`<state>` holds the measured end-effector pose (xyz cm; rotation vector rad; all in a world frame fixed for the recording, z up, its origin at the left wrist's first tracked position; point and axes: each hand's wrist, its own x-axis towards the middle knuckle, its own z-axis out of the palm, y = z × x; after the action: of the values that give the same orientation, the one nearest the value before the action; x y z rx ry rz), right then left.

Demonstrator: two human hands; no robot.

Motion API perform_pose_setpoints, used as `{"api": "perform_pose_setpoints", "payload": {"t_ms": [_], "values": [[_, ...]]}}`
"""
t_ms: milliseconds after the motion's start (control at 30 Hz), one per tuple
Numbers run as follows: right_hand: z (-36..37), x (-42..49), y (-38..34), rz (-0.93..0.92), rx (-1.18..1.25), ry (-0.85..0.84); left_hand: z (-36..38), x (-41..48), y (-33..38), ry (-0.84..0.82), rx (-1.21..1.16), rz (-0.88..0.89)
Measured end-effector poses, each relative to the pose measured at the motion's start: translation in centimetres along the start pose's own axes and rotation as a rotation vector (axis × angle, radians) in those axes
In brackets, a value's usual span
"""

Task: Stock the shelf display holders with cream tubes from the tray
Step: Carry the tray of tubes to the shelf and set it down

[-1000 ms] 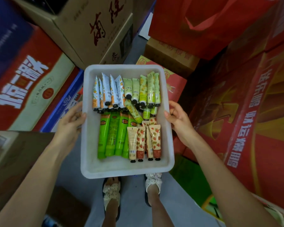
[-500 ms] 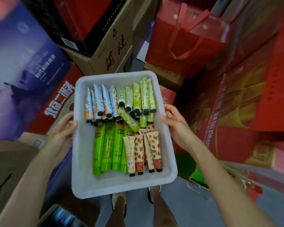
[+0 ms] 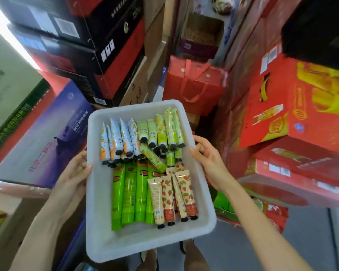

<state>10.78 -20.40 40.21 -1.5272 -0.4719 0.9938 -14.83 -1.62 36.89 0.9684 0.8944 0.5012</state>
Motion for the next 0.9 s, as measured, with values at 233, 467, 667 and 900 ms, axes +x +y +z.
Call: {"api": "perform_pose_setpoints", "payload": {"t_ms": [233, 467, 667, 900], "values": [[-1.2, -6.4, -4.7, -0.081, 0.018, 0.047, 2.6, -4.2, 4.5, -0.117, 0.010, 0.058], [-4.2, -13.3, -7.9, -0.132, 0.030, 0.068, 5.8, -9.3, 7.3, -0.304, 0.054, 0.127], [-7.8, -20.6, -8.7, -0.195, 0.048, 0.114, 10.5, -15.6, 6.9, -0.303, 0.076, 0.207], [-12.4, -29.9, -8.9, -0.222, 0.089, 0.222, 16.4, -21.9, 5.0, -0.379, 0.066, 0.191]]}}
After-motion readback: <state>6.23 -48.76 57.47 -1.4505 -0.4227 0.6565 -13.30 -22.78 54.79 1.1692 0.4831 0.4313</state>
